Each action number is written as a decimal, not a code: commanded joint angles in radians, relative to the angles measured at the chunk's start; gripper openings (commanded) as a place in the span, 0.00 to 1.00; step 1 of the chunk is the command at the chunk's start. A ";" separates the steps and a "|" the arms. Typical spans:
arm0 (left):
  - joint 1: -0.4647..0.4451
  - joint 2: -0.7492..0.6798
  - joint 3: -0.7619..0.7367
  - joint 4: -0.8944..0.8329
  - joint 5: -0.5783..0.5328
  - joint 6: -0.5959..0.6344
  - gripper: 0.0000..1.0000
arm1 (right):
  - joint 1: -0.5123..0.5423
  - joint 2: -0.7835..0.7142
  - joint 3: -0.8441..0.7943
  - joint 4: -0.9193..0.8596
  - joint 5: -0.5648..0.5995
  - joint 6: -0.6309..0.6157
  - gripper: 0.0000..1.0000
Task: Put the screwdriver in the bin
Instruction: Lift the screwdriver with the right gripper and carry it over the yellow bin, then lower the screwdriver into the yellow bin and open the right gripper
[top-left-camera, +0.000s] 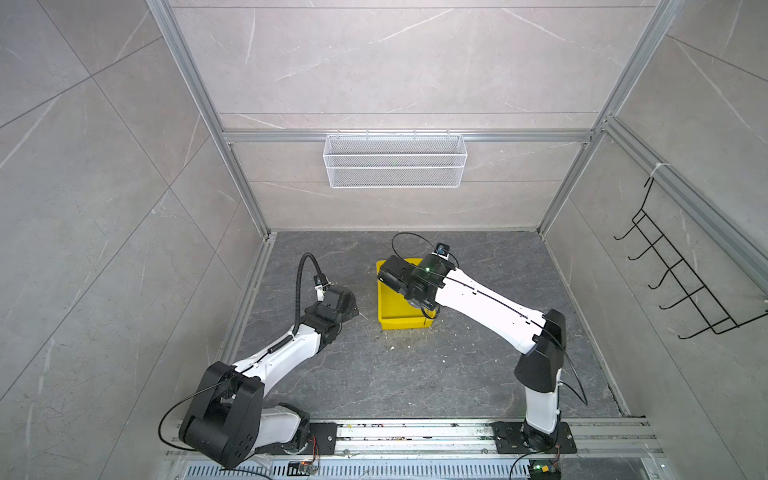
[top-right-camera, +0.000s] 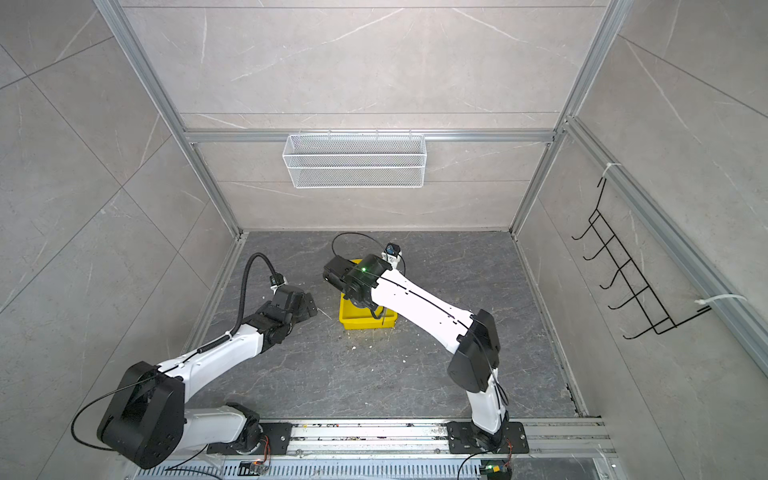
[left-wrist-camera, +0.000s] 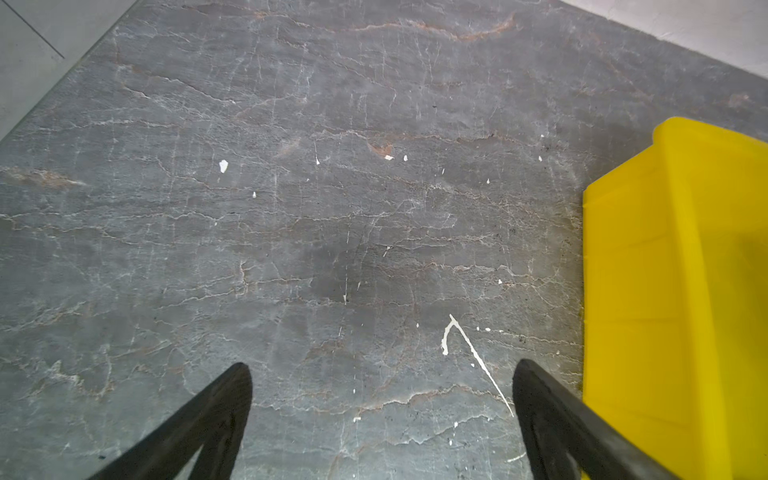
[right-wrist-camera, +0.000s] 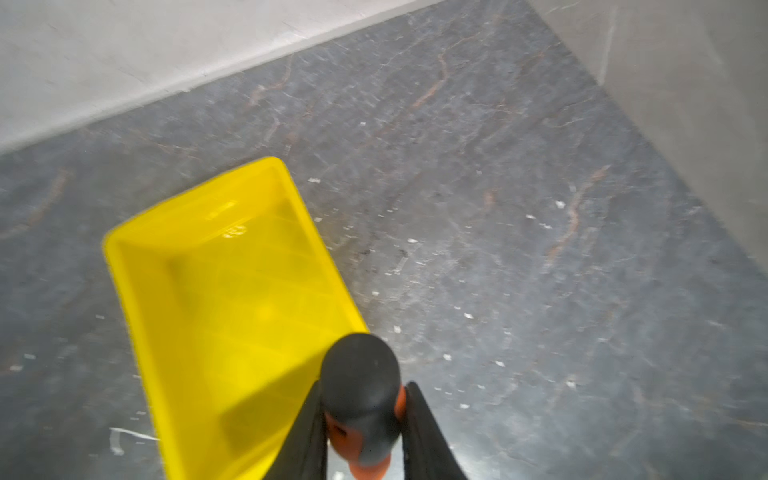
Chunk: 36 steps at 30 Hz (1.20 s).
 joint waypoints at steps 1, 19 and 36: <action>0.000 -0.031 0.004 0.061 0.043 0.019 1.00 | -0.011 0.123 0.178 -0.135 0.022 0.055 0.16; 0.001 0.006 -0.013 0.105 0.097 -0.011 1.00 | -0.031 0.544 0.687 -0.329 -0.115 0.009 0.16; -0.001 0.032 -0.013 0.112 0.104 0.011 1.00 | -0.147 0.656 0.641 -0.058 -0.441 -0.355 0.23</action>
